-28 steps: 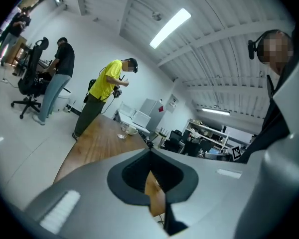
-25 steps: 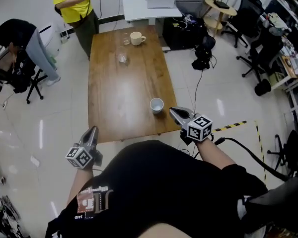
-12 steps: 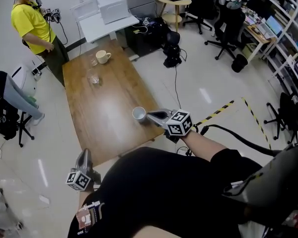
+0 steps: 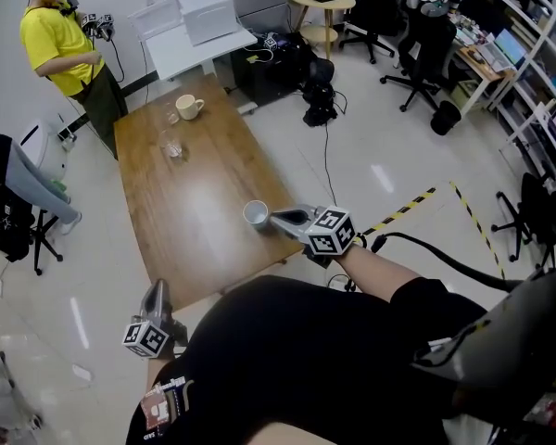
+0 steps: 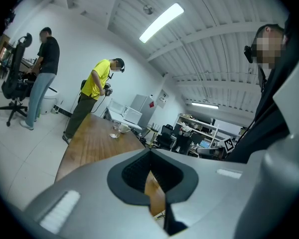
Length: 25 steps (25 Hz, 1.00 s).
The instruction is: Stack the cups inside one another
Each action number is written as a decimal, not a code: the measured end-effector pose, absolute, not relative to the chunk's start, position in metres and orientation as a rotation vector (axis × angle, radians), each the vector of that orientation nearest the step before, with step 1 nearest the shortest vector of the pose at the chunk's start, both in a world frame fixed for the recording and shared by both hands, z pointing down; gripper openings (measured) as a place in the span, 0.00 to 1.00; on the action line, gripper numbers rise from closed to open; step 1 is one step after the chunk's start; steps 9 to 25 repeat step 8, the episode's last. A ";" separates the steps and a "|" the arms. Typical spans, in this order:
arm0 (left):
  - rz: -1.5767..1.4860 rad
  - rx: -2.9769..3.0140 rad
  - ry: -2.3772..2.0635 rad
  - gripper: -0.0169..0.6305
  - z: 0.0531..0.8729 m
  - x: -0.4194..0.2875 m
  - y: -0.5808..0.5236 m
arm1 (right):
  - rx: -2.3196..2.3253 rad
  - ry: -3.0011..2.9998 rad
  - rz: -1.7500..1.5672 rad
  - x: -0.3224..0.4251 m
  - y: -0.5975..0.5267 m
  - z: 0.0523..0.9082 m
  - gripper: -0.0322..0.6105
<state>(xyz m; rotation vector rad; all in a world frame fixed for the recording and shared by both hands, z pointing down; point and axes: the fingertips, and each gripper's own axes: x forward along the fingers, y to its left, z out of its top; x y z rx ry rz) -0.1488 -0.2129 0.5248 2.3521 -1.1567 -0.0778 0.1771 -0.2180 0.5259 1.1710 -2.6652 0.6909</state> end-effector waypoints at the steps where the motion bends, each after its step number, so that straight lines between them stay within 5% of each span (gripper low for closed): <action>1: -0.077 2.351 -1.162 0.03 0.526 -0.148 -0.210 | 1.162 -2.668 0.689 0.178 -0.217 0.526 0.07; 25: -0.038 2.433 -1.035 0.03 0.530 -0.105 -0.215 | 1.304 -2.647 0.681 0.219 -0.187 0.529 0.07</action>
